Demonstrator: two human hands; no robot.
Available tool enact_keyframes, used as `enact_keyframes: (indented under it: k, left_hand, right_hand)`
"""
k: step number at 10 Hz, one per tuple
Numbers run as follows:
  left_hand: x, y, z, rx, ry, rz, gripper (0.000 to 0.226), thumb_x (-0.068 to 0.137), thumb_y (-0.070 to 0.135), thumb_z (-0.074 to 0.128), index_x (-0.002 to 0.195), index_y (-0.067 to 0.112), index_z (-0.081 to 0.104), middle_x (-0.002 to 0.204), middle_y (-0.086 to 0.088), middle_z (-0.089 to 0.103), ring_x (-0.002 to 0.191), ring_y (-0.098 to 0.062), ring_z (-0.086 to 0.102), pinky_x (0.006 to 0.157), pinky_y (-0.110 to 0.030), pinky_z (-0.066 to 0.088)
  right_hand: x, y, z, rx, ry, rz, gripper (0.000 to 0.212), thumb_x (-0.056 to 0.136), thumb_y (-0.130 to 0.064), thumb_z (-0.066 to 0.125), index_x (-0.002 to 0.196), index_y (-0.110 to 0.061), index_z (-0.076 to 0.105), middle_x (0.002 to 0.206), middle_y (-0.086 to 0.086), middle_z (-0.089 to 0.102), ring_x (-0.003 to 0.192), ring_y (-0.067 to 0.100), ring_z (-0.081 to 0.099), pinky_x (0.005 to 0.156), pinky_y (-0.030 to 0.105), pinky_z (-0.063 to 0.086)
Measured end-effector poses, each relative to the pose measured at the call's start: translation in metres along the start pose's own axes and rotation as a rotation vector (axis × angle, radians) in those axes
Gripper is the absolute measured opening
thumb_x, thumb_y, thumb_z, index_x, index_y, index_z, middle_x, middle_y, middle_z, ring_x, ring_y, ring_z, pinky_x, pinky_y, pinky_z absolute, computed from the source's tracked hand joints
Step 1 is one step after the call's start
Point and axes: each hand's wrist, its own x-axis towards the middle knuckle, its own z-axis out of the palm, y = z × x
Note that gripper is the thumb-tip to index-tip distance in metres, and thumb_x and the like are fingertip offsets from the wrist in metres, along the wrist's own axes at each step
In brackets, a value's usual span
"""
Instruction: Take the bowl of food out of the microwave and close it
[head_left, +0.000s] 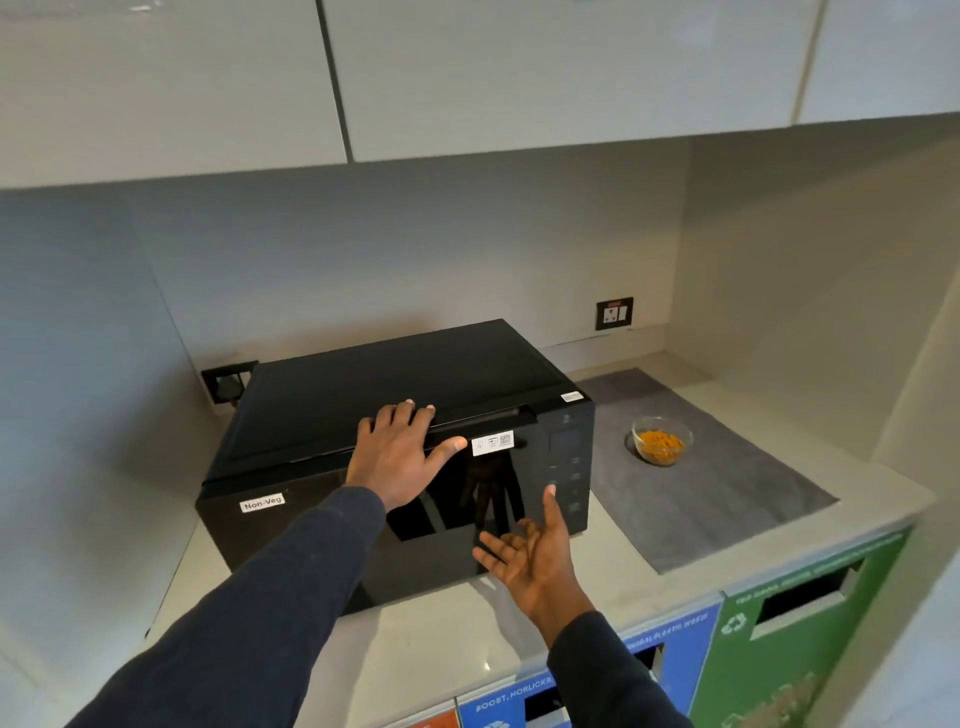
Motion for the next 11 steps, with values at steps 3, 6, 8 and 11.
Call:
enact_keyframes:
  k: [3,6,8,11]
  left_hand:
    - [0.002,0.001,0.002,0.003,0.027,-0.007,0.079,0.095,0.074,0.019,0.148,0.021,0.045,0.146,-0.007,0.051,0.134,-0.031,0.045,0.107,-0.053,0.038]
    - [0.005,0.002,0.008,0.037,0.029,-0.027,0.078,0.096,0.073,0.014,0.147,0.022,0.043,0.146,-0.006,0.050,0.133,-0.029,0.045,0.108,-0.052,0.040]
    - [-0.007,0.014,0.010,-0.013,0.063,-0.107,0.075,0.099,0.068,0.018,0.155,0.021,0.035,0.161,-0.009,0.039,0.148,-0.029,0.033,0.119,-0.051,0.027]
    - [-0.109,0.053,0.047,-0.112,0.153,-0.142,0.084,0.101,0.066,0.025,0.163,0.016,-0.001,0.171,-0.011,-0.013,0.157,-0.029,-0.012,0.126,-0.051,0.002]
  right_hand:
    - [0.002,-0.003,0.009,-0.092,-0.016,-0.008,0.098,0.087,-0.072,0.051,0.161,-0.020,0.014,0.166,0.022,0.022,0.141,0.049,0.041,0.109,0.060,0.042]
    - [0.015,-0.011,-0.001,-0.304,-0.070,-0.016,0.098,0.082,-0.072,0.058,0.159,-0.021,0.025,0.161,0.022,0.033,0.137,0.046,0.048,0.103,0.055,0.049]
    - [0.011,-0.014,-0.016,-0.886,-0.106,-0.083,0.096,0.078,-0.066,0.069,0.154,-0.017,0.033,0.153,0.011,0.047,0.136,0.034,0.049,0.112,0.047,0.044]
    - [0.003,-0.019,-0.050,-1.824,-0.150,-0.428,0.105,0.072,-0.081,0.038,0.158,-0.023,0.024,0.165,0.002,0.032,0.150,0.025,0.035,0.117,0.033,0.032]
